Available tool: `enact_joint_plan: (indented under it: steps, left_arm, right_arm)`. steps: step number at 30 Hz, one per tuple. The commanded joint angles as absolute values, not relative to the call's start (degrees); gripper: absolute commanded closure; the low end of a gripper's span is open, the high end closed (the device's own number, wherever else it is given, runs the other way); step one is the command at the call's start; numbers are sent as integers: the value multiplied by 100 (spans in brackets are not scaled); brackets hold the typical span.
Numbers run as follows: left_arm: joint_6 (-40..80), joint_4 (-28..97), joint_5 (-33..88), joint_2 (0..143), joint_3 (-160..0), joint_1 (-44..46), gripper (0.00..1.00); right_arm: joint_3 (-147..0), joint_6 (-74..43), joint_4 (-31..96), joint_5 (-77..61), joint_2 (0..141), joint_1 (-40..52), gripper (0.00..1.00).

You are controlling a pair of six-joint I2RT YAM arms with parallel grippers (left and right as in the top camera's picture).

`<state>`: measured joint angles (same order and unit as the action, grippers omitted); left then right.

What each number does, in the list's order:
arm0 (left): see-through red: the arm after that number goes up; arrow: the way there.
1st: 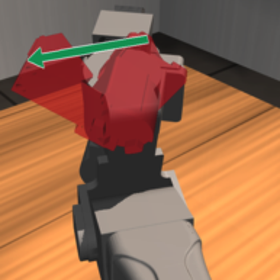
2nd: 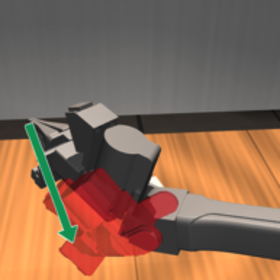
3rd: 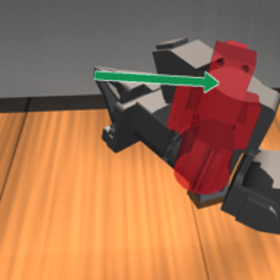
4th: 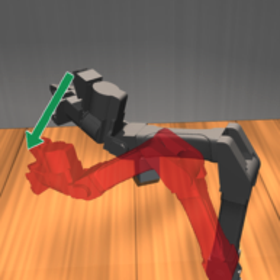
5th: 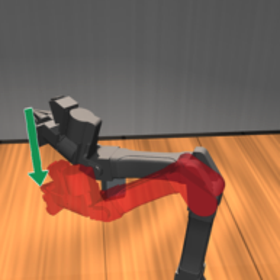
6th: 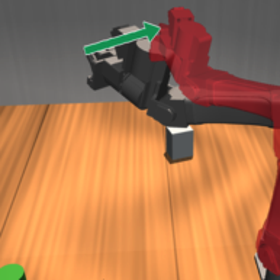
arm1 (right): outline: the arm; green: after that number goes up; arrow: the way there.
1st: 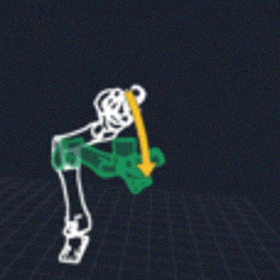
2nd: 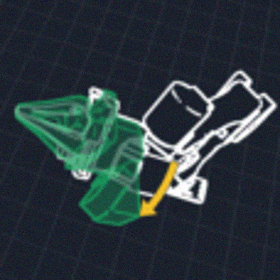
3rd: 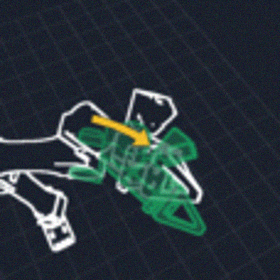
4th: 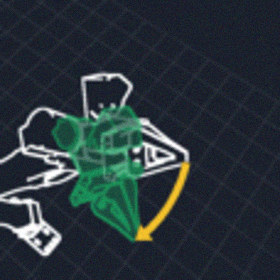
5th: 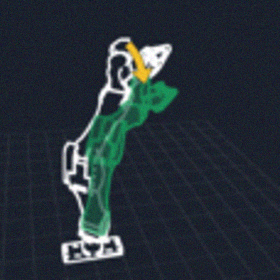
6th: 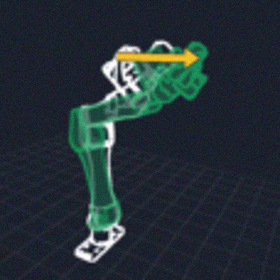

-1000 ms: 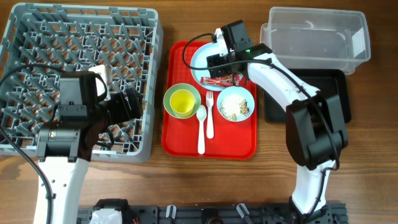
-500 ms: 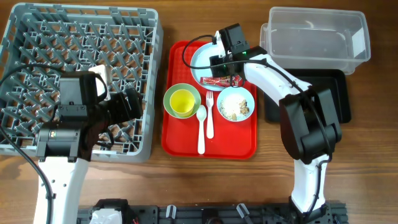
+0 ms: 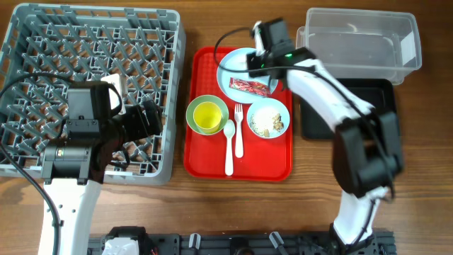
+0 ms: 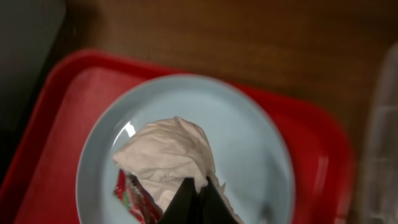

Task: Sort waste into correct bins and load items into the dishwasher rack
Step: 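Carry the tissue to the clear bin and release it, then return the right gripper to the plate and grasp the red wrapper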

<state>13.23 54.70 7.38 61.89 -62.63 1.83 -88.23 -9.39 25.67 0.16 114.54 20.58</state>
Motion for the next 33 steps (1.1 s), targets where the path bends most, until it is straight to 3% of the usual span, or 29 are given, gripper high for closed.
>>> enact_joint_plan:
  steps: [1, 11, 12, 13, 14, 15, 20, 22, 28, 33]
  left_arm:
    - [1396, 5472, 808, 6195, -6361, 209, 0]
    - [1398, 5472, 808, 6195, -6361, 209, 0]
    - [1396, 5472, 805, 6195, -6361, 209, 0]
    - [1398, 5472, 808, 6195, -6361, 209, 0]
    - [1398, 5472, 808, 6195, -6361, 209, 0]
    - [1396, 5472, 805, 6195, -6361, 209, 0]
    - [1396, 5470, 805, 6195, -6361, 209, 0]
    - [1396, 5470, 805, 6195, -6361, 209, 0]
    - [1396, 5472, 805, 6195, -6361, 209, 0]
    - [1398, 5472, 805, 6195, -6361, 209, 0]
  right_arm:
    - [-8932, -895, 2545, 1052, 10626, 1739, 96]
    - [-8930, -913, 2414, 1651, 10514, 652, 96]
    - [-8930, -910, 2359, 1616, 10556, 519, 87]
    - [-8930, -875, 2322, 1483, 10578, 429, 73]
    - [-8930, -794, 2281, 1273, 10600, 349, 45]
    - [-8930, -622, 2270, 998, 10600, 290, 35]
    - [-8932, 617, 2589, -1157, 10285, 346, 33]
    - [-8932, 932, 2875, -1708, 10127, 475, 24]
    - [-8921, 1636, 3815, -2220, 10149, 978, 21]
    - [-8912, 2410, 4281, -1824, 10451, 1522, 19]
